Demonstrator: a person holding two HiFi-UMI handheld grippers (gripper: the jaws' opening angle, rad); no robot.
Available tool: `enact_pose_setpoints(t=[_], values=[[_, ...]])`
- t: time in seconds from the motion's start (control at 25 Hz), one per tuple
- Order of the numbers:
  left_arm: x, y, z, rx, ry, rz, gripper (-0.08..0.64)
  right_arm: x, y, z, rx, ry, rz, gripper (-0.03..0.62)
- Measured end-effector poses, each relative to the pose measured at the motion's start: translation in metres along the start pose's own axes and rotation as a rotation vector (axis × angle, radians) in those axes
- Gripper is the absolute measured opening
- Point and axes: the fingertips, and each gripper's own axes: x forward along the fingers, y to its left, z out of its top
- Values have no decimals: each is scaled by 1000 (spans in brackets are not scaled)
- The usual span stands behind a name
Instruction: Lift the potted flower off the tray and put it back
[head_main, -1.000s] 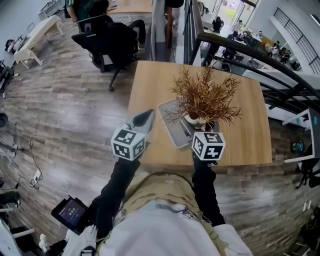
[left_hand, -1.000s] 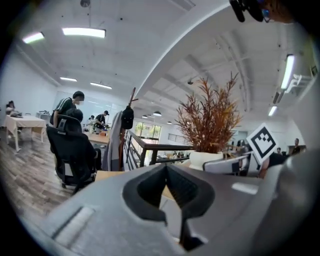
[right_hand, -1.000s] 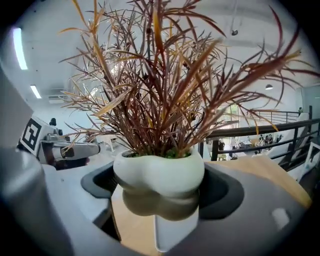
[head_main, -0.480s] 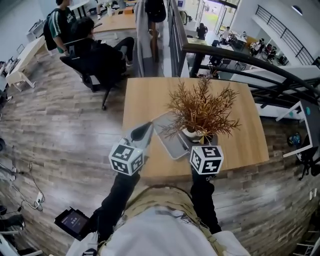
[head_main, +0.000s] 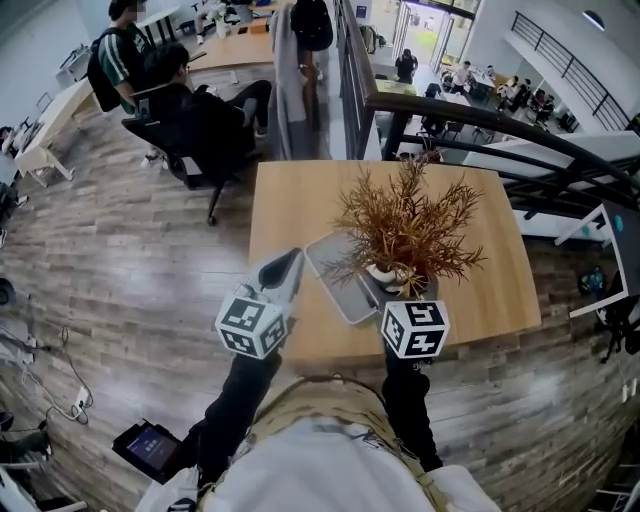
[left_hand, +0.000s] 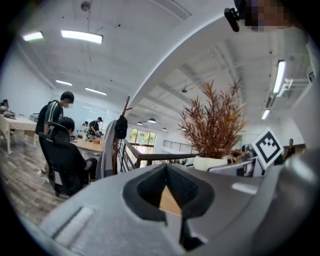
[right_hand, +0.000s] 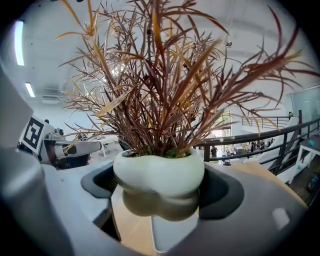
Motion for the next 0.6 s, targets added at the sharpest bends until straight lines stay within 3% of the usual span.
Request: enact_pose_setpoints(t=[0.6], values=[[7,-2,-8,21,30,15,-3,4,-5,-2,-5,6,17,491]])
